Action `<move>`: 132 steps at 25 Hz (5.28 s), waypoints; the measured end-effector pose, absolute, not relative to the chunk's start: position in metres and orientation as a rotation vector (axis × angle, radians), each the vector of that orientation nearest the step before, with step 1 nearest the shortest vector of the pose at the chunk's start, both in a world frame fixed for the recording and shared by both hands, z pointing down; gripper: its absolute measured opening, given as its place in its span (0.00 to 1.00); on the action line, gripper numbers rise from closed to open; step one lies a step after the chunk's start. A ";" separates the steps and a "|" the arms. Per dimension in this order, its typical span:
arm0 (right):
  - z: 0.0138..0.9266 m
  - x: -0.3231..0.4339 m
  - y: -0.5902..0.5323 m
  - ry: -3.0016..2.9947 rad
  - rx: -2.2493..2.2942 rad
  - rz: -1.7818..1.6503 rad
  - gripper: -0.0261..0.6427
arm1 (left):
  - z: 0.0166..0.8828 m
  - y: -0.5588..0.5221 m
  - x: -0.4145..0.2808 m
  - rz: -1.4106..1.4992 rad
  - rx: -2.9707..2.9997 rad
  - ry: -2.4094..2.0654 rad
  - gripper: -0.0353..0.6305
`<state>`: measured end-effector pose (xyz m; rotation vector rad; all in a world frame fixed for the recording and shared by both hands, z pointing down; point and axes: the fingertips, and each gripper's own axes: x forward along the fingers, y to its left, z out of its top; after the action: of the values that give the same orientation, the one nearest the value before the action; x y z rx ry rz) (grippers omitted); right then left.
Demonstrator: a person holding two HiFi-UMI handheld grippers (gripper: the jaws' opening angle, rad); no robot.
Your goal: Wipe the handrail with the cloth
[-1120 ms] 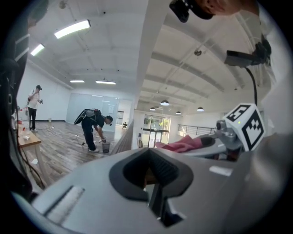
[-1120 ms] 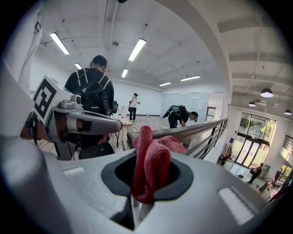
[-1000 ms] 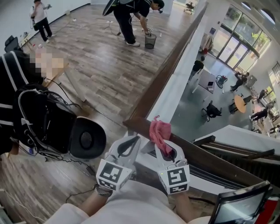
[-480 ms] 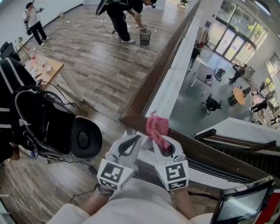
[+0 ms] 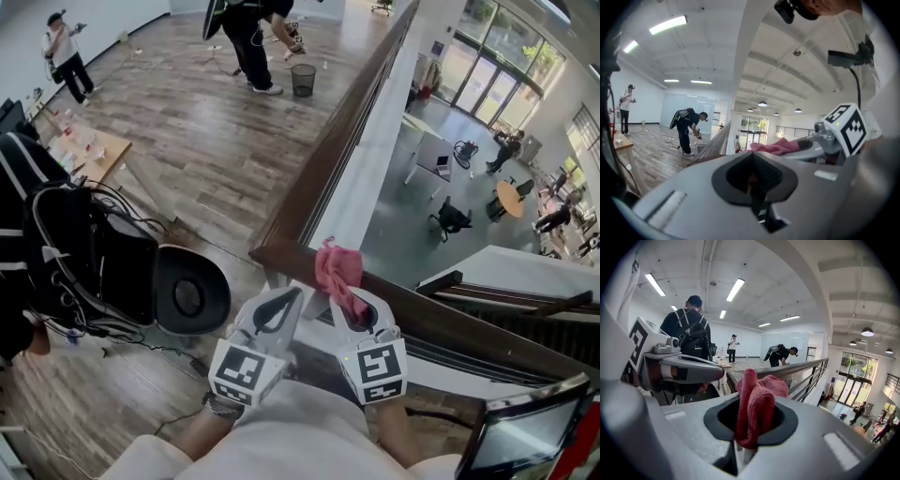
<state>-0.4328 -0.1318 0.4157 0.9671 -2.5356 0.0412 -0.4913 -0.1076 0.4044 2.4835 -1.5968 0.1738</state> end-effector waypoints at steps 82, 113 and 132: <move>0.417 -0.392 -0.130 -2.509 1.087 0.061 0.13 | 0.406 -0.102 -0.466 0.208 2.528 -1.519 0.06; 0.414 -0.377 -0.130 -2.500 1.117 0.084 0.13 | 0.401 -0.110 -0.469 0.215 2.518 -1.520 0.06; 0.412 -0.366 -0.124 -2.504 1.149 0.106 0.13 | 0.406 -0.103 -0.465 0.222 2.534 -1.481 0.06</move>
<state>-0.3665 -0.1238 0.4117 1.1487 -2.5039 0.1064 -0.4652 -0.1029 0.4056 2.5343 -1.4809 0.2224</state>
